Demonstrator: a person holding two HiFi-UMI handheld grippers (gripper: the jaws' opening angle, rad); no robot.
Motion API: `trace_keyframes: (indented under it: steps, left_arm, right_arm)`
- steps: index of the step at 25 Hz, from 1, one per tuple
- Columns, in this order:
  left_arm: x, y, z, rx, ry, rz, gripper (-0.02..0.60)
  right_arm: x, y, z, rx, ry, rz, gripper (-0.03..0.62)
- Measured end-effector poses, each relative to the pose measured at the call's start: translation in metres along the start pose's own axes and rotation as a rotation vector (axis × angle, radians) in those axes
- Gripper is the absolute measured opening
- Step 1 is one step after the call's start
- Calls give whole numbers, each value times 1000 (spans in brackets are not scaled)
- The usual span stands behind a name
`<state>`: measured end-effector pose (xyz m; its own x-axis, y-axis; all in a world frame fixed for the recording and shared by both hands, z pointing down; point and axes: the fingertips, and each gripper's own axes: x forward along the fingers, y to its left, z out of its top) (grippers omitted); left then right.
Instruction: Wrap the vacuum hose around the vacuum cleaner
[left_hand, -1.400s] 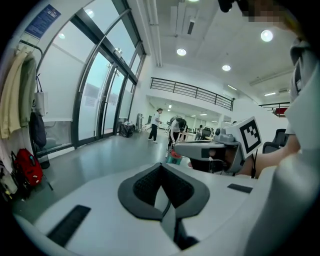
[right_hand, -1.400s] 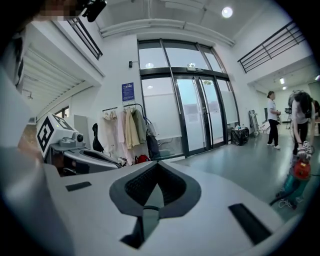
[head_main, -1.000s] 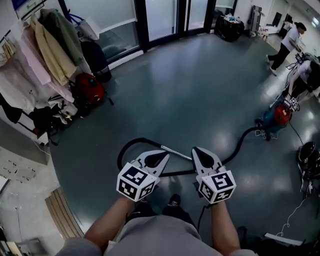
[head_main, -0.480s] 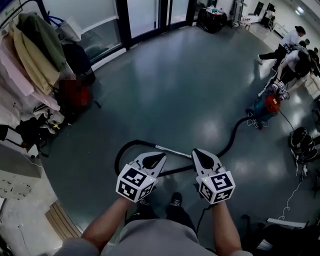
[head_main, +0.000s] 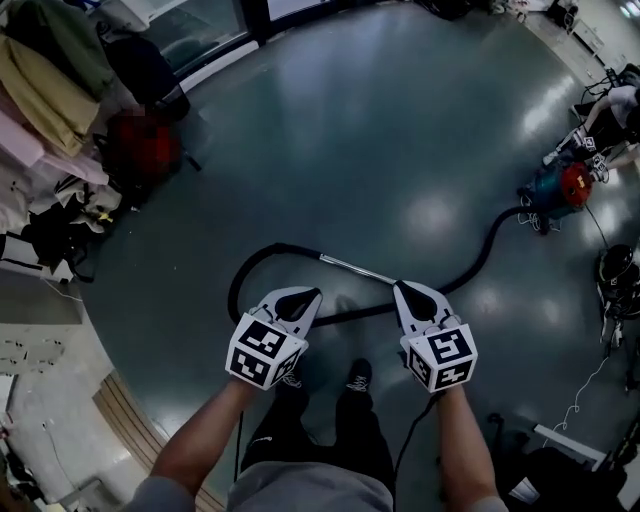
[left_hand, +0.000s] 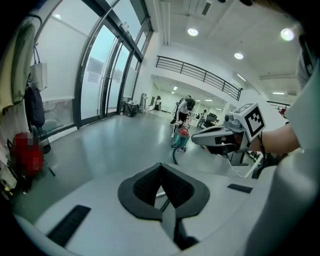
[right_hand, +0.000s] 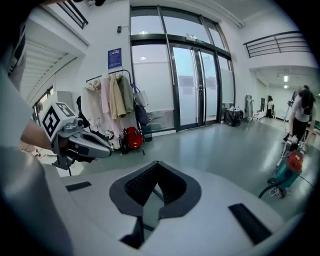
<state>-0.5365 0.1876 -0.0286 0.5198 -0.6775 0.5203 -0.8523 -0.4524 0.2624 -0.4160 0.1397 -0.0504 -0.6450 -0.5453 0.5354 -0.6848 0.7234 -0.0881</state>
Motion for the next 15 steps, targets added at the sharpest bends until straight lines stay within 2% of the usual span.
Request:
trace_keyframes:
  steps: [8, 15]
  left_arm:
    - [87, 45, -95, -45, 77, 53, 6]
    - [180, 105, -205, -44, 123, 69, 6]
  right_arm:
    - [87, -31, -119, -16, 140, 79, 2]
    - [183, -75, -265, -65, 266, 79, 3]
